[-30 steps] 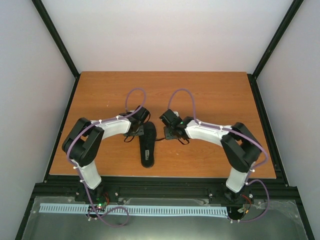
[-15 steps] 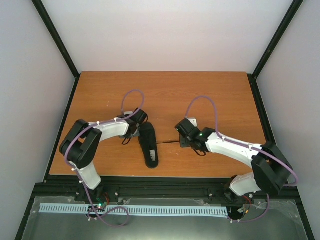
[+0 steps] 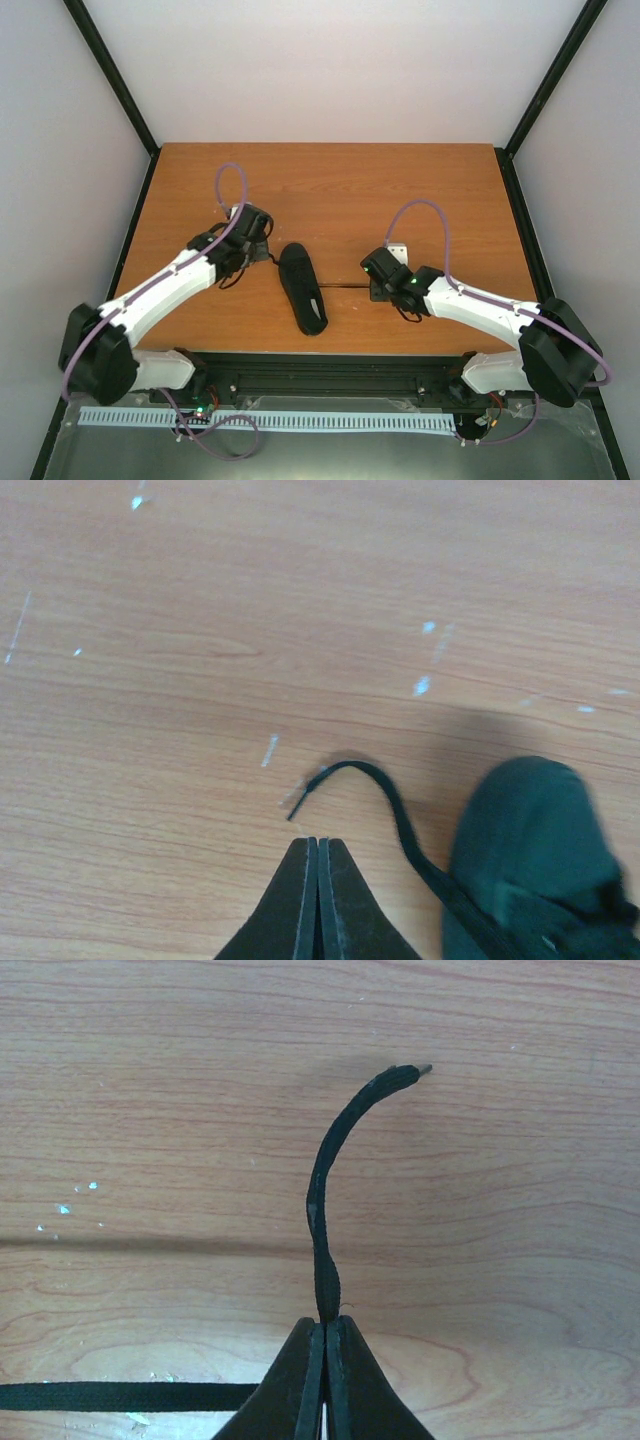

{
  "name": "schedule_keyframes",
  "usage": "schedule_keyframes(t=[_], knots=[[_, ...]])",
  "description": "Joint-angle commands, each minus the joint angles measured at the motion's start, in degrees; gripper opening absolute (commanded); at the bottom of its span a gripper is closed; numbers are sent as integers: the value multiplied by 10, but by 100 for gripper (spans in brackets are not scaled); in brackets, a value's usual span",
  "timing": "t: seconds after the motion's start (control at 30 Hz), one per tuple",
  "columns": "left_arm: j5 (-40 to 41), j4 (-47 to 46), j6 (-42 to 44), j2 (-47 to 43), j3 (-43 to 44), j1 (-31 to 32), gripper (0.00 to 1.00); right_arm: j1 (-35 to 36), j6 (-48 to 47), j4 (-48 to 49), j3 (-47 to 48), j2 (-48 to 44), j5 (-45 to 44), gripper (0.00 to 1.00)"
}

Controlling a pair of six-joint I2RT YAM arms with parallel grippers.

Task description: Tie the shoes

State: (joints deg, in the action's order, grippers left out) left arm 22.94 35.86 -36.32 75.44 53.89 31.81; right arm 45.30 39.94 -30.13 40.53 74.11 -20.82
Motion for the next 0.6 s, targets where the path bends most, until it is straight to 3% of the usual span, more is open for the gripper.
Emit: schedule_keyframes(t=[0.0,0.07,0.13,0.17,0.27,0.3,0.4,0.57], knots=[[-92,29,63,-76,8,-3,1,-6,10,11,-12,-5,-13,3],[-124,48,49,-90,5,-4,5,-6,7,22,-12,2,6,7],[-163,54,26,-100,-8,-3,13,-6,2,29,-10,9,25,22],[-180,51,10,-105,-20,-3,23,-6,3,27,-7,11,30,34],[-224,20,-65,-125,-72,-3,84,-6,1,12,3,2,28,67],[-244,3,-95,-132,-101,-3,91,-6,-5,8,7,-5,26,73],[-290,-53,-147,-150,-155,-3,99,-6,-44,2,25,-30,29,84],[-274,-67,-167,-147,-180,-3,100,-5,-97,24,38,-75,64,87]])
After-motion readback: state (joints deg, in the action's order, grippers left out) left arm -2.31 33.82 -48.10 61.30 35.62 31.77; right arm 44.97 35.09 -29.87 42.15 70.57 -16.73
